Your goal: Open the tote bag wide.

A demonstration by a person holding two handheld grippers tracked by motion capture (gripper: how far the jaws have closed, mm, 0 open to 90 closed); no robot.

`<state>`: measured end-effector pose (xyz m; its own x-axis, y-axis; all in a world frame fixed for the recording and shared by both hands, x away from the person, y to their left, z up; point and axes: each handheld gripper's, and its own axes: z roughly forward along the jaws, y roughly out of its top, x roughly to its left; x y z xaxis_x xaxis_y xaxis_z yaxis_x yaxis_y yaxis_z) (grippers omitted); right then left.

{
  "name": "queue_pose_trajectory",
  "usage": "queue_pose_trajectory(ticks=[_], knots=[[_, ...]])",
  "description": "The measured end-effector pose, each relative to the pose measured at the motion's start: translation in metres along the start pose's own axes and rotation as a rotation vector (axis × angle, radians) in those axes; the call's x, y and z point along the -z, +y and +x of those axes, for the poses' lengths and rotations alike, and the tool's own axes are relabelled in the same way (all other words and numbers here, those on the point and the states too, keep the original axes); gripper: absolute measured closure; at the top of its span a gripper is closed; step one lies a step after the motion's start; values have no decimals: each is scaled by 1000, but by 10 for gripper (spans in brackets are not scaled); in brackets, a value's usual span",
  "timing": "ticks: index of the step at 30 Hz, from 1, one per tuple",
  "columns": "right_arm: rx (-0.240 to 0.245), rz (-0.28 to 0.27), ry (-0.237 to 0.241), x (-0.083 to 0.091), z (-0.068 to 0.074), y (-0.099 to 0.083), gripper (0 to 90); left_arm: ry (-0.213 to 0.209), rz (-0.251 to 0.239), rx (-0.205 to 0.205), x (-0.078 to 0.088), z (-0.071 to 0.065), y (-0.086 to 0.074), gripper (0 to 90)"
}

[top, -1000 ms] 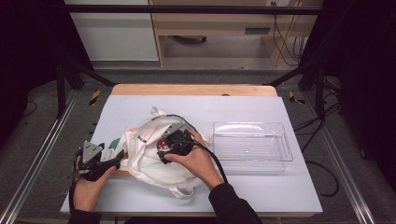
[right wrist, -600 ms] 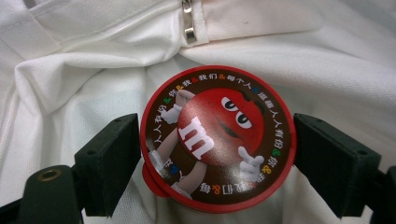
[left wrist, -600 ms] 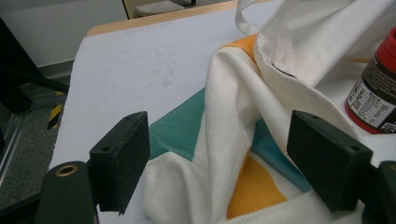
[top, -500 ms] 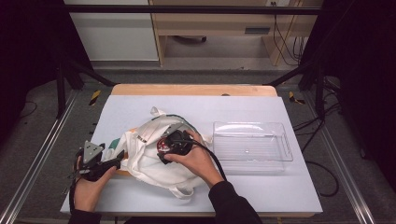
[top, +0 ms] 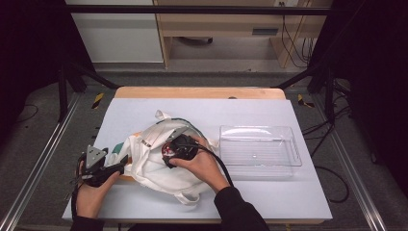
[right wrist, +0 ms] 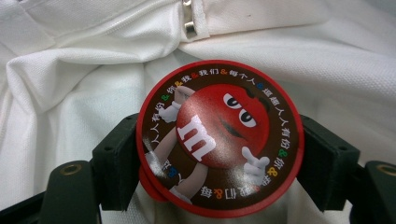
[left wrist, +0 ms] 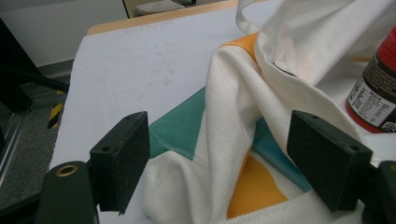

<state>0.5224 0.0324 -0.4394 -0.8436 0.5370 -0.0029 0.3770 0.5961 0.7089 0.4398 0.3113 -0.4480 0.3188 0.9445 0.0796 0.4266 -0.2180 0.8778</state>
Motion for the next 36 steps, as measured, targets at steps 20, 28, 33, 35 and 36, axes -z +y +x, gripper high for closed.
queue_pose_trajectory(ticks=[20, 28, 33, 35, 36], knots=[[-24, 26, -60, 5, 2, 6, 261, 3, 0, 0, -1, 0, 0, 212], [-27, -6, -80, 17, 2, 12, 261, 5, 3, 2, 0, 1, 0, 211], [-27, -15, -86, 22, 0, 14, 261, 7, 2, 1, 0, 1, 0, 211], [-31, -25, -82, 24, 1, 14, 261, 8, 2, 1, 0, 1, 0, 211], [-32, -29, -81, 25, 2, 15, 261, 10, 1, 2, 0, 1, 0, 210]])
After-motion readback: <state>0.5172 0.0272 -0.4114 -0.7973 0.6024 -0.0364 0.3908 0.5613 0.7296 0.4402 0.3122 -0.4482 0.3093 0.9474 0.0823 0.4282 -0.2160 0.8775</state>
